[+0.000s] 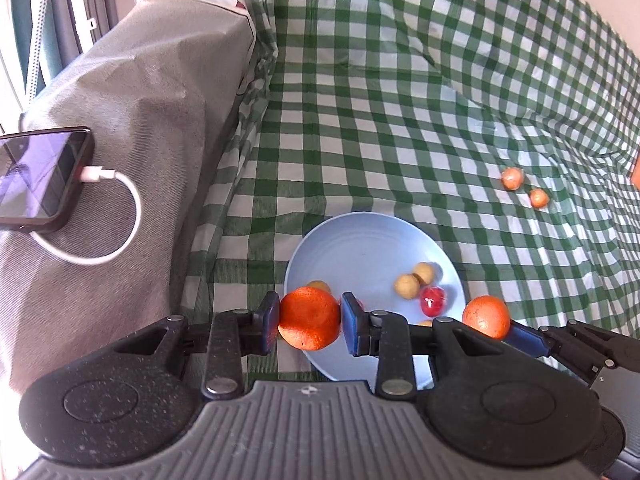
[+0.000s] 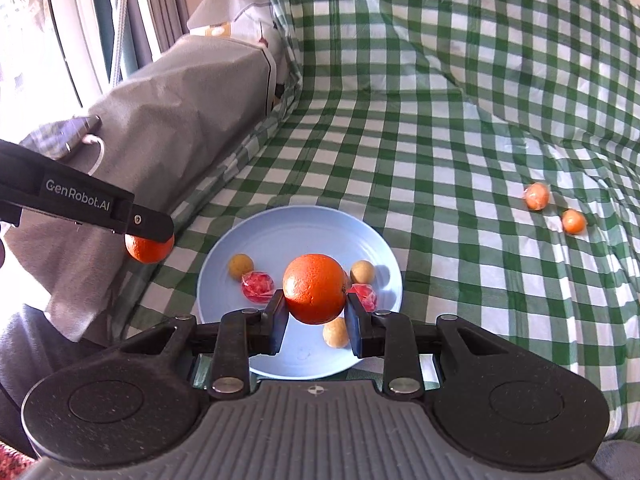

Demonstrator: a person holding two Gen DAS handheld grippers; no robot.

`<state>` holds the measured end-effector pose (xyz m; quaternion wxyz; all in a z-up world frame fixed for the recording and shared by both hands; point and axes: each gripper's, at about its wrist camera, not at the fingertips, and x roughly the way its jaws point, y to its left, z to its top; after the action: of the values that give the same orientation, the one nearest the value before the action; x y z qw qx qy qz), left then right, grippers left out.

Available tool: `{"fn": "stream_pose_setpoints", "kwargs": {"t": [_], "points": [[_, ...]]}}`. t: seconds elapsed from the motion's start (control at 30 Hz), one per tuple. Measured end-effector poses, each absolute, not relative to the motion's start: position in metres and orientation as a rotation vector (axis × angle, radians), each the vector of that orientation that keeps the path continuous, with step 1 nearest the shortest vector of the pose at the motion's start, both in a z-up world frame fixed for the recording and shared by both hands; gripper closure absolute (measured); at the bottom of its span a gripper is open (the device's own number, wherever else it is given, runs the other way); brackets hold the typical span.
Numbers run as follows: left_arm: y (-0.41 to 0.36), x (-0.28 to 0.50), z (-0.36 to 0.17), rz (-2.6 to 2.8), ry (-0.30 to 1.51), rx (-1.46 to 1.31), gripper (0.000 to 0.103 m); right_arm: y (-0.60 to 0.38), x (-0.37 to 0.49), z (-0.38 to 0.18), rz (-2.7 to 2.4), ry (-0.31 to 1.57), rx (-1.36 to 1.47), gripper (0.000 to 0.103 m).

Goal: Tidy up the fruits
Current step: 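Carry both tangerines over the blue plate with both tools, then open both tools to release the tangerines onto the plate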

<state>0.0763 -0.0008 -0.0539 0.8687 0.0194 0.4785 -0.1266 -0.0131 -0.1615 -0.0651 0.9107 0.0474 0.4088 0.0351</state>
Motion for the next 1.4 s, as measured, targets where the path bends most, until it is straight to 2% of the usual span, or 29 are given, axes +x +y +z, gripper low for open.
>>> {"fn": "stream_pose_setpoints", "kwargs": {"t": [0.53,0.57,0.6,0.63,0.67,0.7,0.77,0.9,1.23,1.4], "points": [[-0.030,0.127,-0.106,-0.268,1.057,0.111,0.066,-0.159,0.040,-0.107,0.086,0.941,0.054,0.071],[-0.031,0.128,-0.107,-0.270,1.051,0.117,0.063,-0.158,0.042,-0.109,0.086,0.946,0.052,0.071],[-0.032,0.128,-0.106,-0.281,1.044,0.120,0.045,-0.158,0.045,-0.111,0.091,0.952,0.050,0.070],[-0.032,0.128,-0.105,-0.286,1.034,0.122,0.019,-0.158,0.048,-0.112,0.097,0.962,0.048,0.070],[-0.031,0.127,-0.102,-0.277,1.013,0.120,0.008,-0.158,0.051,-0.113,0.100,0.969,0.049,0.062],[-0.030,0.123,-0.098,-0.262,0.983,0.114,0.000,-0.159,0.054,-0.112,0.103,0.973,0.048,0.045],[-0.028,0.115,-0.086,-0.277,0.949,0.107,0.000,-0.159,0.053,-0.107,0.094,0.963,0.045,0.027],[-0.019,0.094,-0.071,-0.270,0.966,0.096,0.000,-0.162,0.034,-0.091,0.086,0.950,0.022,0.012],[0.016,0.029,-0.048,-0.200,1.007,0.022,0.000,-0.168,-0.040,-0.057,0.042,0.928,0.065,0.001],[0.020,0.013,-0.034,-0.196,0.961,0.017,0.000,-0.163,-0.062,-0.044,0.042,0.866,0.032,0.001]]}}
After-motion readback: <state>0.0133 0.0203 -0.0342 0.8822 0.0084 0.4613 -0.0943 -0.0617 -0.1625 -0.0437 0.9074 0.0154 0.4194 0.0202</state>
